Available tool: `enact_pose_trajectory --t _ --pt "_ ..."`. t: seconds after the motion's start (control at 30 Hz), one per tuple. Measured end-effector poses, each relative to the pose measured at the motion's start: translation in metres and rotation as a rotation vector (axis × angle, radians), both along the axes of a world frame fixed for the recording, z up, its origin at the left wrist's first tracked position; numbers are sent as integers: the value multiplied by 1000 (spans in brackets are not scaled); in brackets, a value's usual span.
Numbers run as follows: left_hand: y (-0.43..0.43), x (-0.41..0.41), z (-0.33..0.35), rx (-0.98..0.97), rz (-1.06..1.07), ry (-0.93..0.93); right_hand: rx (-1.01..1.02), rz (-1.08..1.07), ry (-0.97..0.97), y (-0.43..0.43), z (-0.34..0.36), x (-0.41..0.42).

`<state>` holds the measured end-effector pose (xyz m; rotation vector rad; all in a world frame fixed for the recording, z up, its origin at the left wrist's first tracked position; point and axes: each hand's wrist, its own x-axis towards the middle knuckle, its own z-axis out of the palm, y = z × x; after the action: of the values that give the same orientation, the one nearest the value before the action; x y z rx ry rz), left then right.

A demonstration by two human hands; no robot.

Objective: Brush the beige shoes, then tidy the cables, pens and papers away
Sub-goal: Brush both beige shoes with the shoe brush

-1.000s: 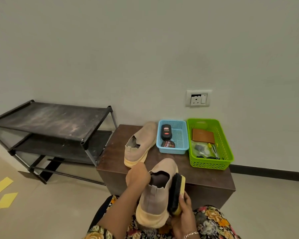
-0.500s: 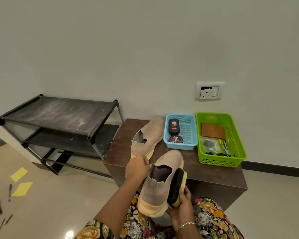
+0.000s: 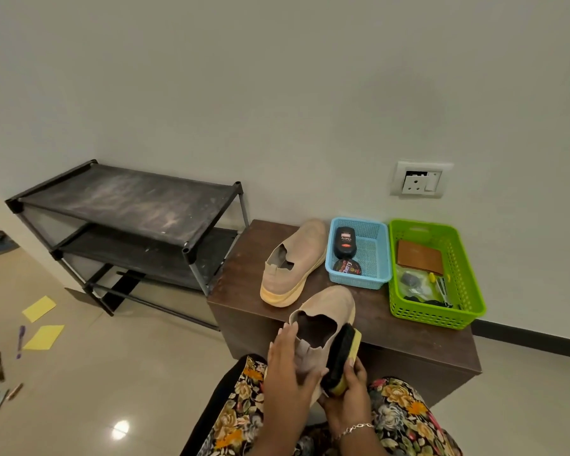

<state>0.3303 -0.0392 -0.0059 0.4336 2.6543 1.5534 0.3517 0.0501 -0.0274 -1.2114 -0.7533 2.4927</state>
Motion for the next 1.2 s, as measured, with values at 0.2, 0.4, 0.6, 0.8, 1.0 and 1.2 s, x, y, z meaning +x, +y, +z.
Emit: enact_pose_trajectory --t 0.2,0.4,0.6,0.8,1.0,1.2 --pt "7 -1 4 3 275 -35 -67 -10 37 -11 5 -3" --pt "8 -1 -7 -65 302 41 77 76 -67 0 2 -2" --pt "0 -3 -16 -36 254 137 713 235 -134 53 25 -7" --pt "1 3 -32 54 186 189 1498 1073 70 69 135 -63" --pt "2 -3 -42 84 198 245 1887 1955 -74 37 114 -114" --pt "-2 -8 -39 107 226 240 1836 1949 -326 63 83 -146"
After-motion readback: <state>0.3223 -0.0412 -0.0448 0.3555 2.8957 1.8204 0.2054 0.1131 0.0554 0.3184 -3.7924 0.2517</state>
